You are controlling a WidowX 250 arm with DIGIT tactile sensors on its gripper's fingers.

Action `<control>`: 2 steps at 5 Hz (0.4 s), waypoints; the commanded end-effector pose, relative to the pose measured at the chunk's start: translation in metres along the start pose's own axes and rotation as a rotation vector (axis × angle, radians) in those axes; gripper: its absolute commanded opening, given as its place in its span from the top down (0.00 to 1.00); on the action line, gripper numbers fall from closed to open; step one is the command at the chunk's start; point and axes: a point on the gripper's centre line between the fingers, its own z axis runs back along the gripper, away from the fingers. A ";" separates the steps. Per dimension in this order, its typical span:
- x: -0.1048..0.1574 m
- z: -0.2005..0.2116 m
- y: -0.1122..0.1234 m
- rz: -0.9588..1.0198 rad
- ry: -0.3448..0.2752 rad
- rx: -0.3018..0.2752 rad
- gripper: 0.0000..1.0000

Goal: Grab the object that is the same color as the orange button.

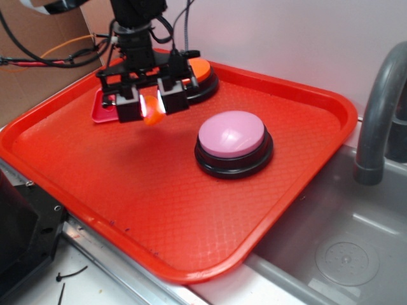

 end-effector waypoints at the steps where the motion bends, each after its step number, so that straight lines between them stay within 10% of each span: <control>1: -0.002 0.081 0.036 -0.305 -0.042 -0.074 1.00; 2: -0.015 0.106 0.053 -0.516 -0.024 -0.090 1.00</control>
